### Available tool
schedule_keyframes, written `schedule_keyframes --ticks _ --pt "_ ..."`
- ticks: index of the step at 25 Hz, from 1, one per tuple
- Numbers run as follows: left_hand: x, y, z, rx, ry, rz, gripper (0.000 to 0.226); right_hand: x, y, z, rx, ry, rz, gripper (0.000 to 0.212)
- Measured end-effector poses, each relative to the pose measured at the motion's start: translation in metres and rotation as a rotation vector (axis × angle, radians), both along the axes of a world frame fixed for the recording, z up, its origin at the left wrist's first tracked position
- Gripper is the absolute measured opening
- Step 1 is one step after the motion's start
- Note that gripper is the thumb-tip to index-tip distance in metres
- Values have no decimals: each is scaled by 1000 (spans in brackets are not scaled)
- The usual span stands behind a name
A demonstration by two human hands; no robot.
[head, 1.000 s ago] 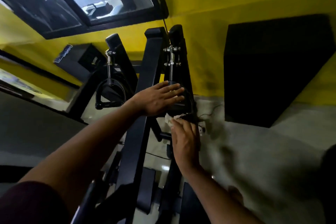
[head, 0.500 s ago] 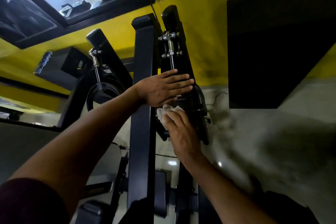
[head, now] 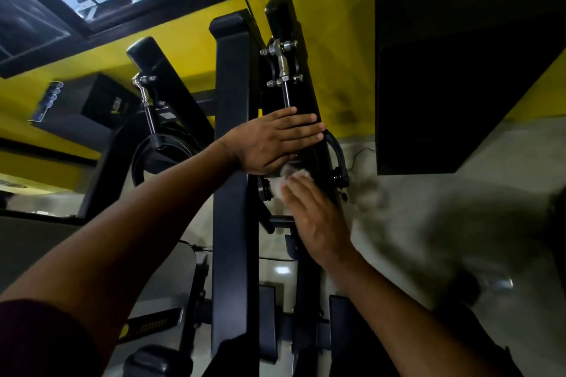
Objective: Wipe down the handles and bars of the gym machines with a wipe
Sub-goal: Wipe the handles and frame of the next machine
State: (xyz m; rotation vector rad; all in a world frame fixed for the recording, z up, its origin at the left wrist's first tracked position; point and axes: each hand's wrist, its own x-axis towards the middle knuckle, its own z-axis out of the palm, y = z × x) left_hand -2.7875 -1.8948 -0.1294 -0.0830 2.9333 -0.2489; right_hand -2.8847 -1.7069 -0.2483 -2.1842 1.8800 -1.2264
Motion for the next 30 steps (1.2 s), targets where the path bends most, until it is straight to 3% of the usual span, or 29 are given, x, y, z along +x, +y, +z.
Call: schedule_keyframes --ticks 2,5,7,9,14,16,18,22,27,30 --pt "1 1 -1 -2 10 1 57 0 -3 -1 -36 42 105 43" --pt "0 1 -1 28 36 17 55 -7 -10 -1 36 -172 -85 38" --pt "-1 2 -2 65 54 25 54 -3 -2 -7 31 -158 -72 38" --pt "-1 2 -2 95 88 49 54 3 6 -8 30 -312 -130 31" --pt "-5 -2 1 120 126 85 58 35 3 18 2 -1131 -513 13" --pt "-4 -2 0 95 114 92 58 50 -3 27 150 -1636 -591 18" --pt "-2 -1 -3 79 105 100 58 49 -13 35 324 -2168 -573 27" --pt "-6 4 -4 73 117 127 58 37 -20 45 314 -2665 -310 37" --pt "-8 6 -4 80 125 125 59 15 -17 44 259 -2699 -266 34" --pt "-8 5 -3 77 118 141 61 12 -12 51 330 -2685 -215 31"
